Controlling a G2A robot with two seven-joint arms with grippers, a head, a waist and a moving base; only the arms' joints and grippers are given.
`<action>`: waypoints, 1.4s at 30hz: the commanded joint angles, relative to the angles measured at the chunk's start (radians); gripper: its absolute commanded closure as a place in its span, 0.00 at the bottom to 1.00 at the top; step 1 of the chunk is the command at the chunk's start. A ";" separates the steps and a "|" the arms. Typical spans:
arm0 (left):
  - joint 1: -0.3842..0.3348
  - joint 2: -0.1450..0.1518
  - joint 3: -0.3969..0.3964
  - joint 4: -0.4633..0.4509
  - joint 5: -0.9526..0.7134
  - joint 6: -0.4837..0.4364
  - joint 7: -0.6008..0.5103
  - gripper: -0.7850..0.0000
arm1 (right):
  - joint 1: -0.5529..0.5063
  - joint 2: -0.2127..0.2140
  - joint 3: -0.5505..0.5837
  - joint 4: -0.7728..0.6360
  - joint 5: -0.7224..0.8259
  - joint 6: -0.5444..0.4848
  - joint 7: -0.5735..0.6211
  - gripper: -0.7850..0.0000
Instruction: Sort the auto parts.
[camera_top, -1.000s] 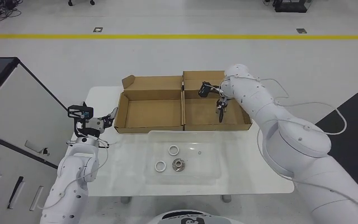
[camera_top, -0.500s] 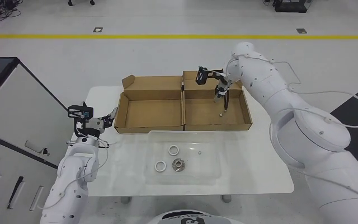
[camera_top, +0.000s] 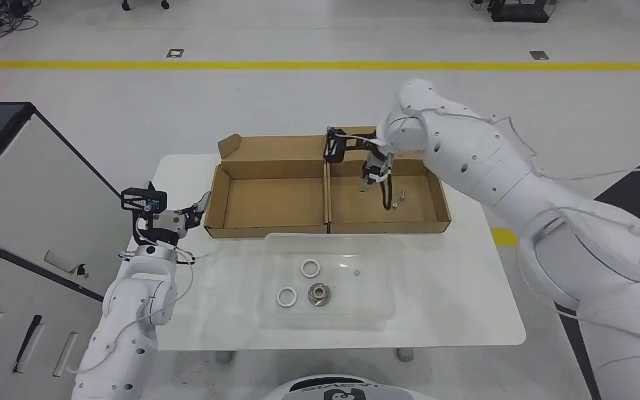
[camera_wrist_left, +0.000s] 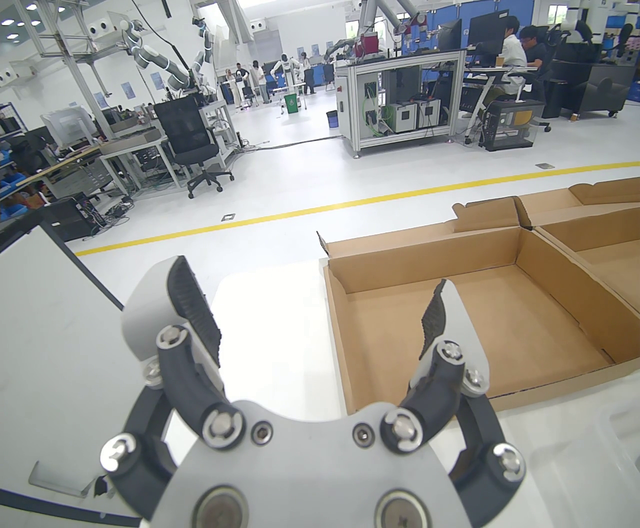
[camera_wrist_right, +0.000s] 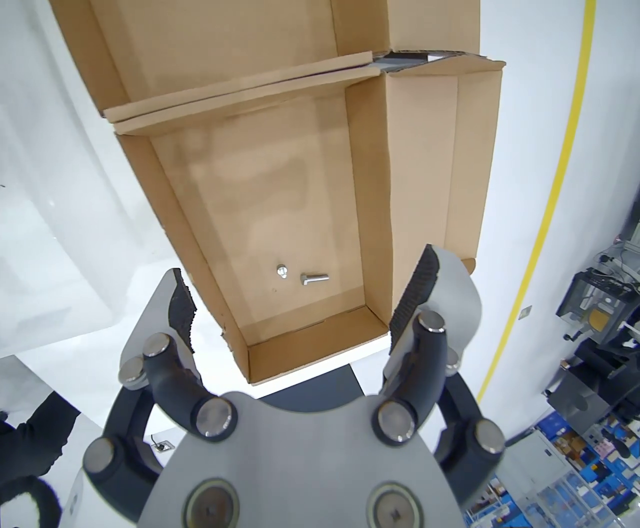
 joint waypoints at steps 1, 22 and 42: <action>0.000 0.000 0.000 0.000 0.000 0.000 0.000 0.00 | -0.012 0.043 0.010 -0.108 0.028 0.044 0.044 0.00; 0.000 0.000 0.000 0.000 0.000 0.000 0.000 0.00 | -0.054 0.184 0.049 -0.346 0.085 0.130 0.130 0.00; 0.000 0.000 0.000 0.000 0.000 0.000 0.000 0.00 | -0.196 0.220 0.077 -0.675 0.109 0.312 0.215 0.00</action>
